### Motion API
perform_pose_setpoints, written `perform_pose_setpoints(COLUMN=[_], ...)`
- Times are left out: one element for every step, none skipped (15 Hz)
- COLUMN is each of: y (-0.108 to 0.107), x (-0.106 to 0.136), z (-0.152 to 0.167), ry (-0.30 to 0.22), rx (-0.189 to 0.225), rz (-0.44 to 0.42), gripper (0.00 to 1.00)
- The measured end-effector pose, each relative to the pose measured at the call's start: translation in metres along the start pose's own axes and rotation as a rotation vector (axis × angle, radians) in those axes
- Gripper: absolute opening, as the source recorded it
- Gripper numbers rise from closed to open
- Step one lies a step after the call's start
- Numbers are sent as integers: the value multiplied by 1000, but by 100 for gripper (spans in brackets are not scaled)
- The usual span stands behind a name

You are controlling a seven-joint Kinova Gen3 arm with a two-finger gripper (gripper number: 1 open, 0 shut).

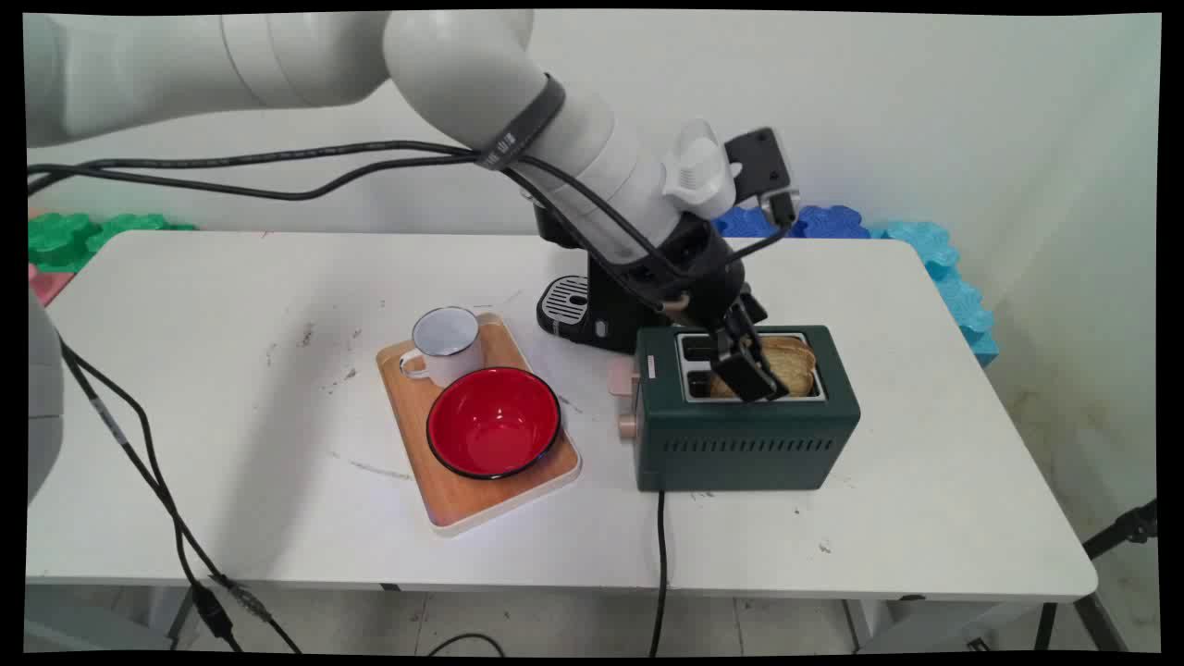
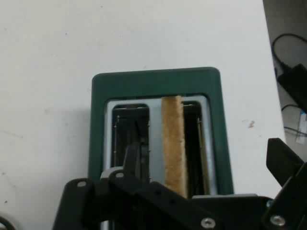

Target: Press the toaster switch

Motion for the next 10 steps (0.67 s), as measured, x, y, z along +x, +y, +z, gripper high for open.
perform_pose_setpoints(y=[1, 3, 4, 5, 5, 5, 4, 2, 0, -2], x=[0, 0, -2, -3, -6, -10, -17, -25, -30, -38], z=[-3, -10, -16, -21, -29, -37, -48, -59, -66, -76], ry=[11, 26, 41, 51, 67, 84, 106, 130, 145, 165], rx=[-2, -12, -20, -26, -33, -39, -46, -52, -55, -59], rz=[-6, -19, -30, -36, -43, -49, -59, -70, -77, -86], gripper=[100, 100, 100, 100, 100, 100, 100, 100, 100, 100])
